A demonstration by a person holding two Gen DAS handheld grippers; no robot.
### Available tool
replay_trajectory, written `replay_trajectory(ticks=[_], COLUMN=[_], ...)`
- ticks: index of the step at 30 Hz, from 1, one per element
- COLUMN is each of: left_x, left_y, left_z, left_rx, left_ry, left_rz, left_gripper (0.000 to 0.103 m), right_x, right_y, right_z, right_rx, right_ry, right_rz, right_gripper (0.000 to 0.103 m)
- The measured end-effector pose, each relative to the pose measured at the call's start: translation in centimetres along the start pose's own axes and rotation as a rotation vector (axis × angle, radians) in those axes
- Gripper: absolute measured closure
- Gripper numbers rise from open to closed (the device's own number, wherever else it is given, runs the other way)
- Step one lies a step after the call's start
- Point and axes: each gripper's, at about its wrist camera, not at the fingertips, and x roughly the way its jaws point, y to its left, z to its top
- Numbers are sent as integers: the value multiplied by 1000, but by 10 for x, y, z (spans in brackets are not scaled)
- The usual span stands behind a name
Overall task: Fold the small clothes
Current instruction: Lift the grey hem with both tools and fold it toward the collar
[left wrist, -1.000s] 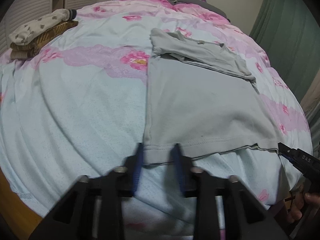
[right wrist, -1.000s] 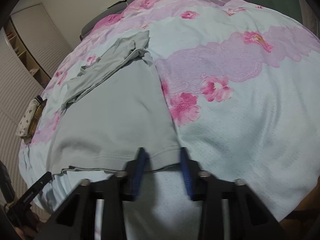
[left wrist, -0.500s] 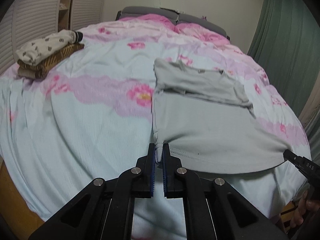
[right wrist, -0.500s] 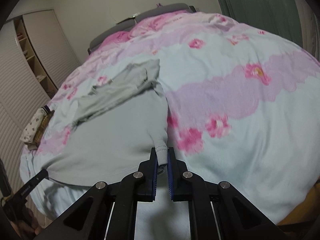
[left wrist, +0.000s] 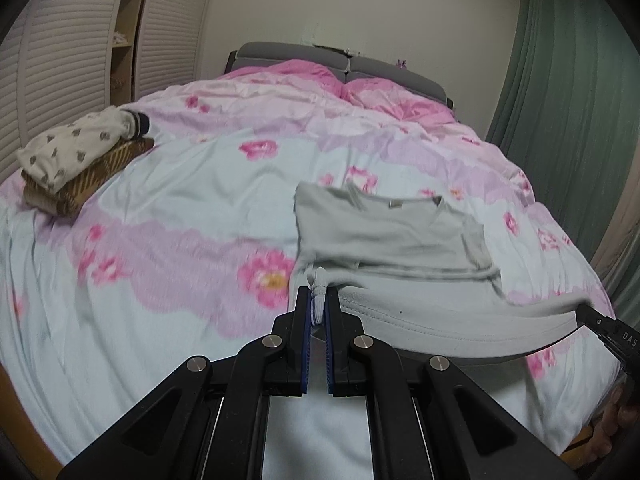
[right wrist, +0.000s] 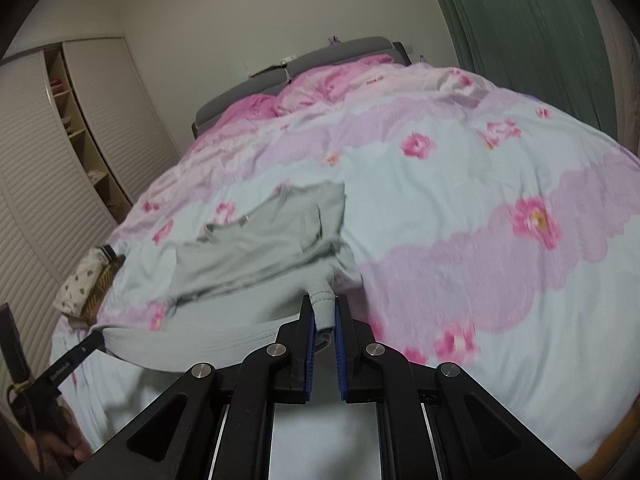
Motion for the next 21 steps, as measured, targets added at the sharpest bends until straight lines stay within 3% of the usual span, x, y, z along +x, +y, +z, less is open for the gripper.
replay_trajectory(ticks=[11, 21], left_x=[54, 145], left_y=[0, 9], left_z=[61, 107], left_rx=[-24, -53], left_ry=[-40, 12], left_rz=[-5, 32], left_gripper=[95, 95], right_x=[52, 146], right_y=[14, 17], right_z=[64, 108], right_rx=[-7, 17], right_ry=[-45, 28], right_rz=[11, -5], right_gripper=[93, 93])
